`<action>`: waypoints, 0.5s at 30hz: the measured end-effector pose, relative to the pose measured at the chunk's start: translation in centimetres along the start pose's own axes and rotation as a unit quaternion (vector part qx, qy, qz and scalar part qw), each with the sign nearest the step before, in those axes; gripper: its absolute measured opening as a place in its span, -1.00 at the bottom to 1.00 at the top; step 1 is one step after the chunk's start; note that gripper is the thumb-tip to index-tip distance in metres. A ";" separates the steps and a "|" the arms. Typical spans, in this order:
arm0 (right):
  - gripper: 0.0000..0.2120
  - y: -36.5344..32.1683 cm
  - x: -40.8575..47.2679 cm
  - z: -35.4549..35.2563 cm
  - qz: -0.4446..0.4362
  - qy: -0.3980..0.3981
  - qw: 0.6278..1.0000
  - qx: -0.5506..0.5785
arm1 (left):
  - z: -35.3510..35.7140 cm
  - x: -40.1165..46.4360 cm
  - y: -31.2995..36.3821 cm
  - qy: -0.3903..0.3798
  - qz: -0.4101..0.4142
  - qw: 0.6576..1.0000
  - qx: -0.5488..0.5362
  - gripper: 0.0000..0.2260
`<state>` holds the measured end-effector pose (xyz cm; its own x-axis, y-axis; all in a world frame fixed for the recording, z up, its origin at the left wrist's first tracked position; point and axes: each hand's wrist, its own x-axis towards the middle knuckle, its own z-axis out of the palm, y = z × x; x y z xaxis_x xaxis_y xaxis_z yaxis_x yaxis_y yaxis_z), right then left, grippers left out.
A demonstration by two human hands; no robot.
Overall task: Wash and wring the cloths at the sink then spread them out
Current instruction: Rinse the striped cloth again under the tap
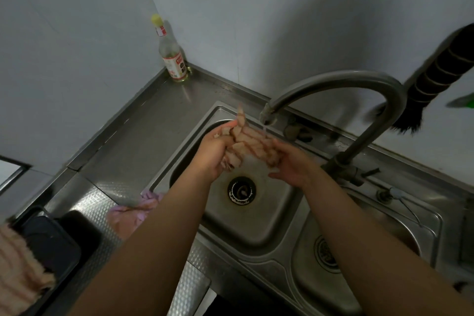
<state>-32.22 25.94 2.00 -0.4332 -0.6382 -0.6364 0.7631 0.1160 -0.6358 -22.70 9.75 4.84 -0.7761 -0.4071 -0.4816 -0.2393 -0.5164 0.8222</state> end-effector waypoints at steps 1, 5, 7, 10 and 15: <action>-0.76 0.0 0.2 0.2 -0.036 0.005 0.998 0.058 | -0.1 0.1 -0.5 -0.004 -0.029 0.998 -0.052 -0.55; -0.79 -0.6 0.4 2.1 -0.141 0.088 0.983 0.082 | 1.0 -0.1 -2.1 0.022 -0.122 0.980 -0.155 -0.77; -0.80 -0.3 0.0 4.1 -0.177 0.114 0.975 -0.066 | 1.8 0.2 -2.6 0.055 -0.150 0.971 -0.175 -0.71; -0.62 0.5 -0.8 7.0 -0.199 0.153 0.890 -0.380 | 3.6 1.5 -3.3 0.104 -0.142 0.973 -0.153 -0.62; -0.67 -1.9 1.0 5.9 -0.206 0.257 0.831 -0.449 | 6.2 1.3 -3.2 0.111 -0.141 0.981 -0.073 -0.62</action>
<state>-31.28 20.58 5.22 -0.8926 -0.3820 -0.2395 -0.0660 0.6360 -0.7688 -26.59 15.55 3.46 -0.5408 -0.3775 -0.7517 -0.3275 -0.7287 0.6015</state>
